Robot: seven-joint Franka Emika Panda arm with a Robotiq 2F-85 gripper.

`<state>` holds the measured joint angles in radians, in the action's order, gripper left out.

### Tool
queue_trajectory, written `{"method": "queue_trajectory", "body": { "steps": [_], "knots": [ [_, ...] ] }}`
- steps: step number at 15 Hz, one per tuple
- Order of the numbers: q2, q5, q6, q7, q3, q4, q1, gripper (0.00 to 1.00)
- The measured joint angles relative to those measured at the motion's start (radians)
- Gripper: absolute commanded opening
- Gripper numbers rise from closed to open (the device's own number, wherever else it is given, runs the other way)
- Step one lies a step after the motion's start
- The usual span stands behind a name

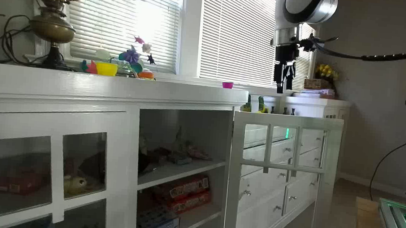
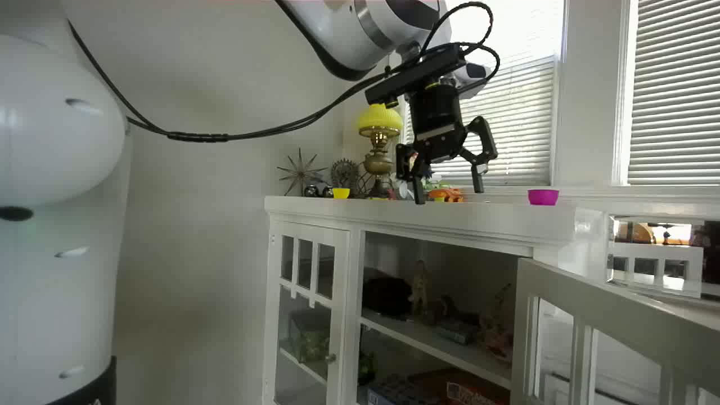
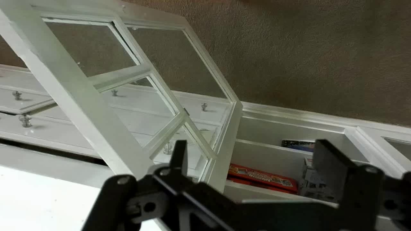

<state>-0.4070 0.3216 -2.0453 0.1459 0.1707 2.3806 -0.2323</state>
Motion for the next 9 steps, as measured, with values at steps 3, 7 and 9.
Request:
{"method": "queue_trajectory", "body": {
  "steps": [3, 7, 9],
  "knots": [
    [0.000, 0.000, 0.000, 0.000, 0.000, 0.000, 0.000, 1.00],
    [0.001, -0.001, 0.000, -0.001, 0.000, -0.001, 0.000, 1.00],
    [0.011, -0.003, 0.000, -0.011, 0.000, -0.008, 0.000, 1.00]
  ]
}}
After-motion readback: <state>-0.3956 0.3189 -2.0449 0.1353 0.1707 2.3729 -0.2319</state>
